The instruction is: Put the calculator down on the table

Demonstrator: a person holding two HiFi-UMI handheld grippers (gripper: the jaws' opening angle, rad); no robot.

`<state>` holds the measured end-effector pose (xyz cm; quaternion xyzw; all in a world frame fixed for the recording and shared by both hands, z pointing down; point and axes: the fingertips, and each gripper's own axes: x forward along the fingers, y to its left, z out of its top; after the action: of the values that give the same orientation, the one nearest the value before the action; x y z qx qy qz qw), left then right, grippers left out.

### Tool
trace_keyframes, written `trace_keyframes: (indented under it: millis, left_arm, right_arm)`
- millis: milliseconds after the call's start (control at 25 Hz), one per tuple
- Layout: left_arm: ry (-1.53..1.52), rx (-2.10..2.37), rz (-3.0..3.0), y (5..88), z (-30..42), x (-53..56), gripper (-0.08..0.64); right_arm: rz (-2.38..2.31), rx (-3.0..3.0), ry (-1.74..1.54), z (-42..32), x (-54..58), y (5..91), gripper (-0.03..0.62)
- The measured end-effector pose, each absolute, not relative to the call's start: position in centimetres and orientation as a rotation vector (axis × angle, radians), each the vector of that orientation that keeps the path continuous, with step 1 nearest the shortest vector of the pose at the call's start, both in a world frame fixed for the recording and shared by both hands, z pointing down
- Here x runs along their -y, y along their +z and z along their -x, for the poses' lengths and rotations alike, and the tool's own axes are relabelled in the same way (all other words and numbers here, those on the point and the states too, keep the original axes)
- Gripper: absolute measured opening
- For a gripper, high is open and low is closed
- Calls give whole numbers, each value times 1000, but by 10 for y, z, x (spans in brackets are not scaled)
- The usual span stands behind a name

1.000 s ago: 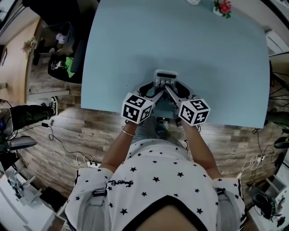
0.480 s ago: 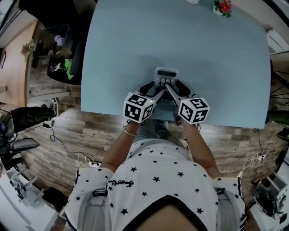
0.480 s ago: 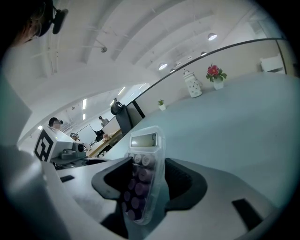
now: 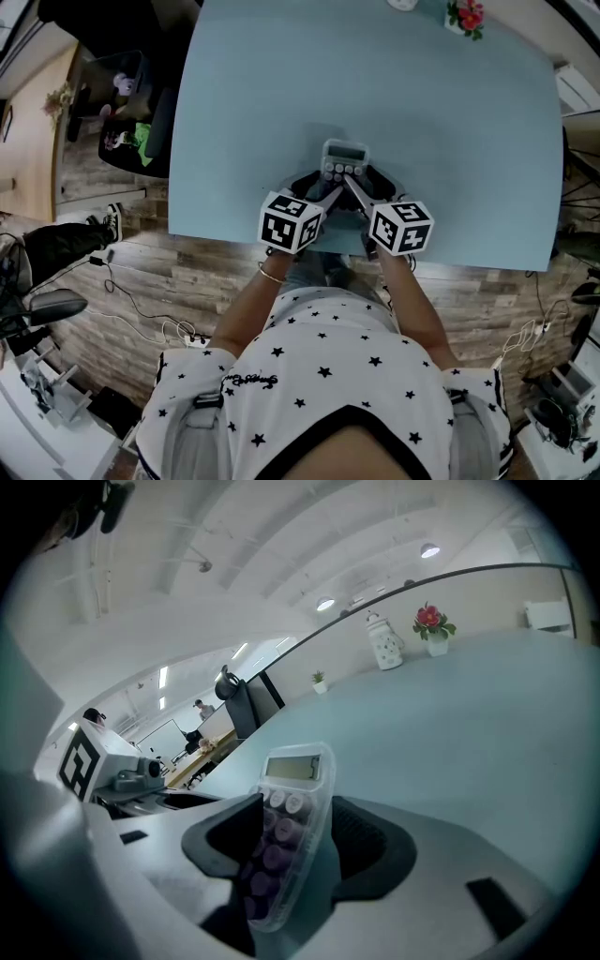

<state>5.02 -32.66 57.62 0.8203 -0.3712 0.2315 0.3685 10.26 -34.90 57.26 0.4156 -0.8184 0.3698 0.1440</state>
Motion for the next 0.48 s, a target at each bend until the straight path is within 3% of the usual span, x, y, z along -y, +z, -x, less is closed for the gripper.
trace_keyframes:
  millis: [480]
  left_arm:
    - [584,952,-2058,583,-50,331,244]
  right_arm:
    - [-1200,2294,1028,-103,355,579,225]
